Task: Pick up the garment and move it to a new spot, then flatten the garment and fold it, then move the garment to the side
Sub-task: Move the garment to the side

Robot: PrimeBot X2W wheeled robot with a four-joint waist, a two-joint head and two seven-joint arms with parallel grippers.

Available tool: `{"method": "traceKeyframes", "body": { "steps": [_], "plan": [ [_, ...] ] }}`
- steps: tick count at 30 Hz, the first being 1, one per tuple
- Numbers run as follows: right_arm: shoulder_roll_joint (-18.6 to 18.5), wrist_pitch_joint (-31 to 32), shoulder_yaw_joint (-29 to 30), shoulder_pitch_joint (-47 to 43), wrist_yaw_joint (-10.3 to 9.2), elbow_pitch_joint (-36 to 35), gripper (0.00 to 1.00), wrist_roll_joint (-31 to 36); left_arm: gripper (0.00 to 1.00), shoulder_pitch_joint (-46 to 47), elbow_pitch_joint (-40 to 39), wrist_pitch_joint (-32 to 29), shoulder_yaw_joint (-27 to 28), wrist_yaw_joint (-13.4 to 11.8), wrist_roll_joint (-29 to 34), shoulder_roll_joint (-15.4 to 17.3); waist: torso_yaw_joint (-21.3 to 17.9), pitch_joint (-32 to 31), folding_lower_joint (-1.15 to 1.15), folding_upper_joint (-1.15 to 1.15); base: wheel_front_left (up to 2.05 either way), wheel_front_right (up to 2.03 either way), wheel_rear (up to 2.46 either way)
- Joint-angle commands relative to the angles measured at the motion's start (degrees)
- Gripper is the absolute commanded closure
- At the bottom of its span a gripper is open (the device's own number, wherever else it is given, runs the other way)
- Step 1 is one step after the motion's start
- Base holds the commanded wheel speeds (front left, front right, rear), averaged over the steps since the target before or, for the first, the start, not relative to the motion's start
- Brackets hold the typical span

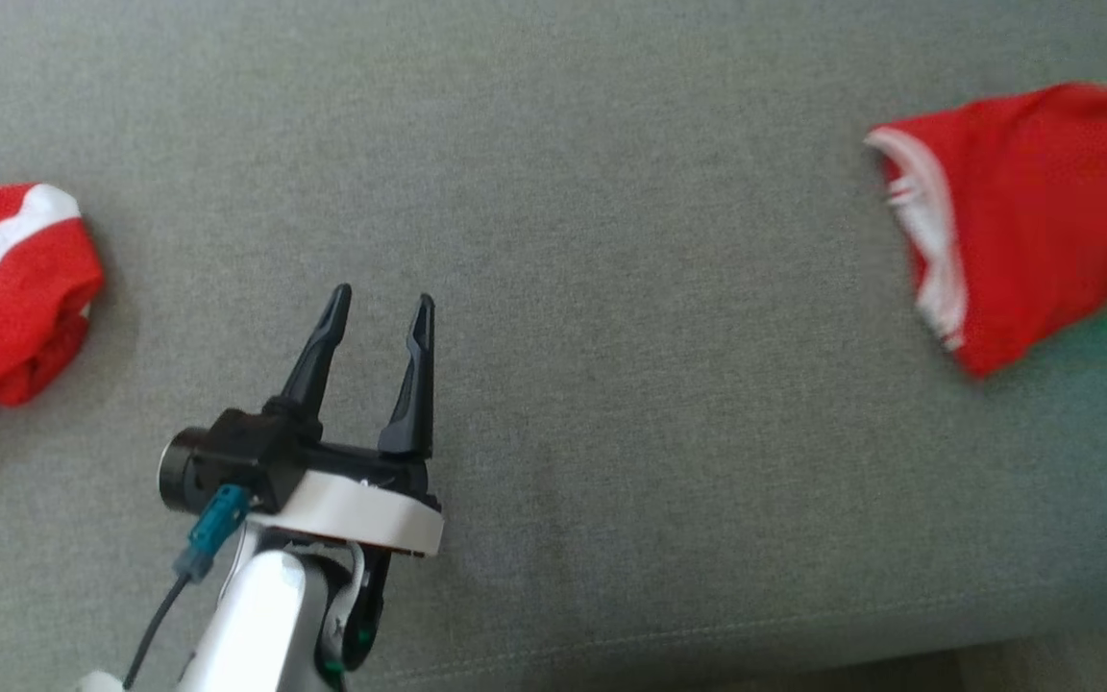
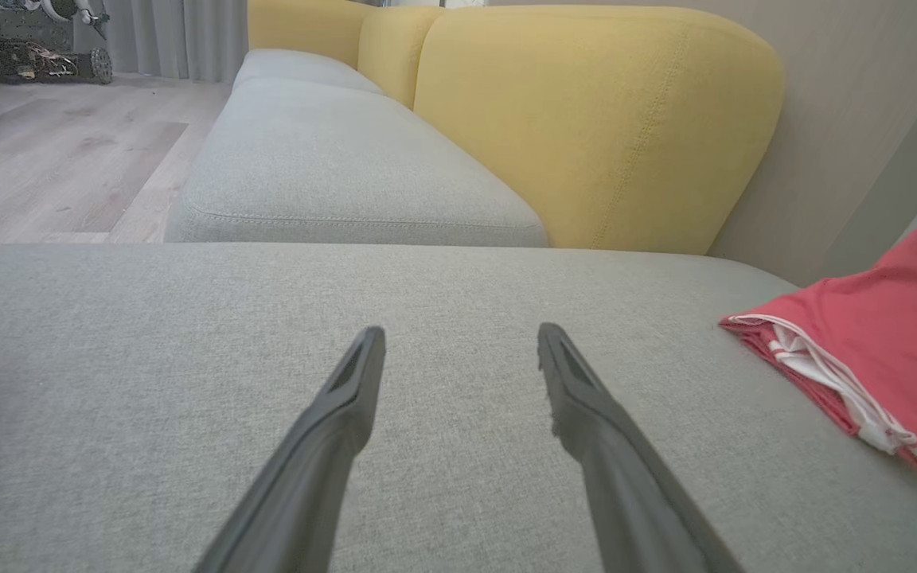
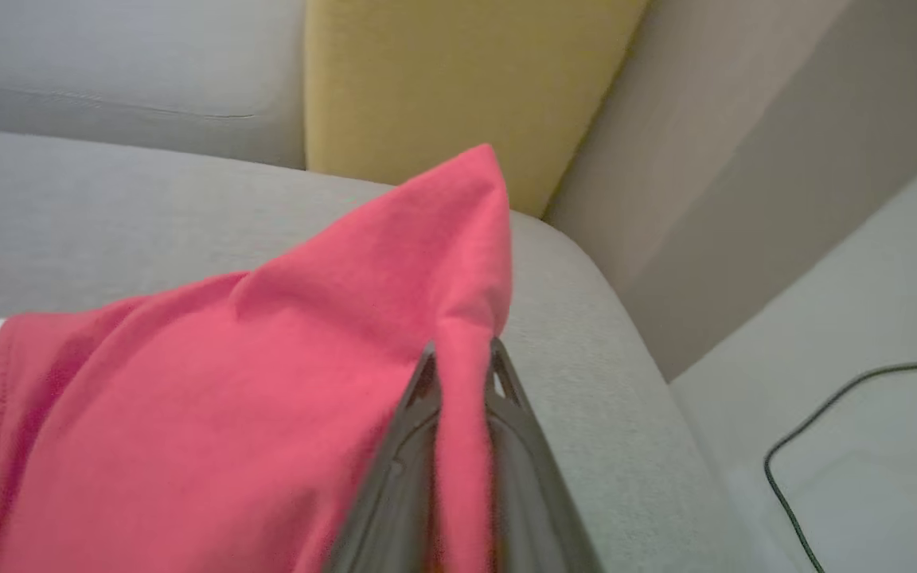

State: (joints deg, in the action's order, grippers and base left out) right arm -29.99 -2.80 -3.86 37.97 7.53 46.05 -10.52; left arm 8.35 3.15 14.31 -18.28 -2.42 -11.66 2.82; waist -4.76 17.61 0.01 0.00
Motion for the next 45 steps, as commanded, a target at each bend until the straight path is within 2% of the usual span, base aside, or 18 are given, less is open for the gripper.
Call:
{"method": "traceKeyframes", "body": {
  "steps": [1, 4, 9, 10, 12, 22, 29, 33, 35, 39, 45],
  "plan": [
    [-2.28, 0.19, 1.83, 1.92, -0.04, -0.07, 1.00, 1.13, 0.00, 1.97, -2.03, 0.69, 1.63, 0.33, 0.69, 0.06, 0.16, 1.03, -0.01, 0.00, 0.00, 0.00, 0.00],
    [-0.89, 0.56, 4.42, 3.13, -0.04, 1.50, 1.00, 1.88, 0.00, 2.20, -2.02, 0.69, 1.88, 0.38, 0.67, 0.06, 0.22, 1.42, -0.01, 0.00, 0.00, 0.00, 0.00],
    [1.73, 0.04, 10.62, 5.01, -0.04, 4.61, 1.00, 6.76, 0.00, 2.56, -1.70, 0.69, 1.95, 0.37, 0.31, 0.06, 0.57, 1.66, -0.01, 0.00, 0.00, 0.00, 0.00],
    [2.36, 0.01, 11.22, 5.11, -0.04, 4.85, 0.80, 6.97, 0.00, 2.60, -1.69, 0.69, 2.00, 0.33, 0.24, 0.06, 0.56, 1.62, -0.01, 0.00, 0.00, 0.00, 0.00],
    [3.44, 0.14, 12.09, 5.31, -0.04, 5.24, 0.00, 6.88, 0.00, 2.60, -1.60, 0.69, 2.16, 0.27, 0.18, 0.06, 0.49, 1.48, -0.01, 0.00, 0.00, 0.00, 0.00],
    [6.78, -1.42, 11.49, 6.17, -0.04, 2.52, 0.00, 6.86, 0.00, 1.76, -0.57, 0.69, 1.98, -0.10, -0.79, 0.06, -0.13, -1.94, -0.01, 0.00, 0.00, 0.00, 0.00],
    [12.98, -3.28, 7.90, 3.36, -0.04, -4.95, 0.00, 4.87, 0.00, 0.43, -0.57, 0.69, 1.91, -0.63, -2.04, 0.06, 0.41, -7.19, -0.01, 0.00, 0.00, 0.00, 0.00],
    [17.28, -4.59, 4.56, -1.81, -0.04, -11.27, 0.00, 2.20, 0.00, -1.15, -0.65, 0.69, 1.93, -1.10, -2.63, 0.06, 1.05, -10.51, -0.01, 0.00, 0.00, 0.00, 0.00],
    [19.85, -5.84, 4.75, -5.09, -0.04, -14.40, 0.00, 0.85, 0.00, -2.10, -0.75, 0.69, 2.07, -1.24, -2.80, 0.06, 1.30, -11.93, -0.01, 0.00, 0.00, 0.00, 0.00],
    [23.92, -7.40, 2.37, -13.24, -0.04, -19.31, 0.00, 1.61, 0.00, -3.97, -0.49, 0.69, 2.42, -1.40, -3.03, 0.06, 2.29, -14.39, -0.01, 0.00, 0.00, 0.00, 0.00],
    [26.81, -9.77, 2.83, -25.75, -0.04, -24.99, 0.00, 0.65, 0.00, -7.85, -0.41, 0.69, 2.96, -2.75, -2.61, 0.06, 4.23, -18.02, -0.01, 0.00, 0.00, 0.00, 0.00]
  ]
}}
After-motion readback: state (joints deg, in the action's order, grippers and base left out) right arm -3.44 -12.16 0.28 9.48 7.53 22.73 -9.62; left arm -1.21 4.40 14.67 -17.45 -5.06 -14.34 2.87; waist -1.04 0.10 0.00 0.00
